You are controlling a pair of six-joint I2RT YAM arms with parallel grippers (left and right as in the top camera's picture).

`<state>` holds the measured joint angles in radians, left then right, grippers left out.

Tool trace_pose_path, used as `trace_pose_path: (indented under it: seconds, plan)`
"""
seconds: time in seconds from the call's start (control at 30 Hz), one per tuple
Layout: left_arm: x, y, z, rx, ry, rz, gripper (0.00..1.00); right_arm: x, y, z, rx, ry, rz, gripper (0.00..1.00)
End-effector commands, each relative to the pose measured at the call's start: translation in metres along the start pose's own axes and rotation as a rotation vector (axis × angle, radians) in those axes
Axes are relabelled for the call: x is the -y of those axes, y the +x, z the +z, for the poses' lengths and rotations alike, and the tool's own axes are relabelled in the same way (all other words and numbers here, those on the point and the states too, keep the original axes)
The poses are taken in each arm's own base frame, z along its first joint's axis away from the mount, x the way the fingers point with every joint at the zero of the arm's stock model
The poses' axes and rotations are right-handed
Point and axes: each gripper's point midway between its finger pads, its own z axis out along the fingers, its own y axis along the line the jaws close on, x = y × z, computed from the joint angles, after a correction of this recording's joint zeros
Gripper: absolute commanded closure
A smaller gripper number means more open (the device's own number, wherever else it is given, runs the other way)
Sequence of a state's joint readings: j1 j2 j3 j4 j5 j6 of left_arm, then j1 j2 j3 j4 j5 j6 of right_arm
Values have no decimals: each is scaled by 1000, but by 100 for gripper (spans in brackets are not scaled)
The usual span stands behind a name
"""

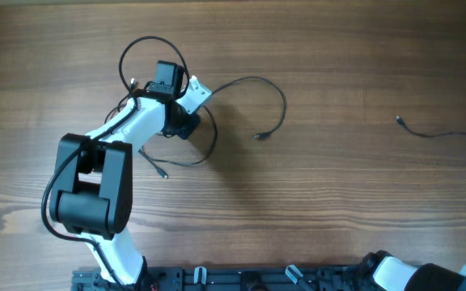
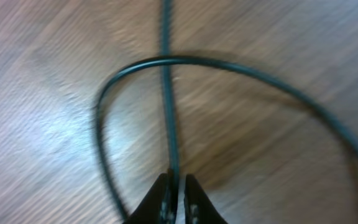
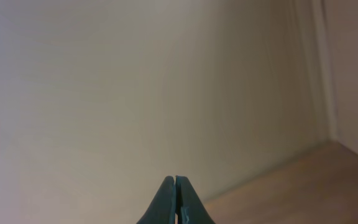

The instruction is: Untangle cables

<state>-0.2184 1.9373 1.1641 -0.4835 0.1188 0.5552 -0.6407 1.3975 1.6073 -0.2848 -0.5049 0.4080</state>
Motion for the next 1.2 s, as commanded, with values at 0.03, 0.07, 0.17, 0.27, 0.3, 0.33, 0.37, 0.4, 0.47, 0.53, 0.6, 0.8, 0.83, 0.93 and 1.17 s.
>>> trace_pose_path:
  seconds: [0.03,0.07,0.17,0.27,0.3,0.33,0.37,0.4,0.47,0.53,0.6,0.8,0.83,0.93,1.17]
  plan:
    - [54,0,11,48,266,-25,86,52,-6,0,43,277,-100,95]
    - [60,-3,9,63,298,-23,86,56,-11,-3,60,311,-106,95]
    - [70,-10,7,92,338,-11,86,49,-40,-16,121,373,-151,95]
    - [76,-13,8,95,342,7,85,49,-56,-25,150,512,-258,95]
    - [78,-15,8,97,343,13,85,48,-56,-23,147,536,-279,95]
    - [80,-17,8,103,342,20,85,38,-49,-16,120,517,-315,95]
    - [81,-19,8,109,341,28,85,26,-39,-8,89,482,-334,95]
    - [82,-21,8,116,339,35,85,8,-22,1,43,434,-337,95]
    - [85,-28,9,137,334,55,85,-26,17,18,-65,345,-345,95]
    - [88,-32,9,149,332,67,87,-53,77,36,-232,277,-312,95]
    - [90,-33,9,151,333,74,89,-67,137,50,-400,252,-274,95]
    - [90,-30,9,122,343,-21,96,-117,337,52,-1015,59,-185,95]
    - [90,-29,9,118,344,-48,96,-117,352,49,-1060,72,-181,95]
    - [82,-26,12,81,300,-164,96,-105,395,36,-1193,184,-125,96]
    - [75,-23,15,47,258,-313,96,-64,436,16,-1280,353,-121,96]
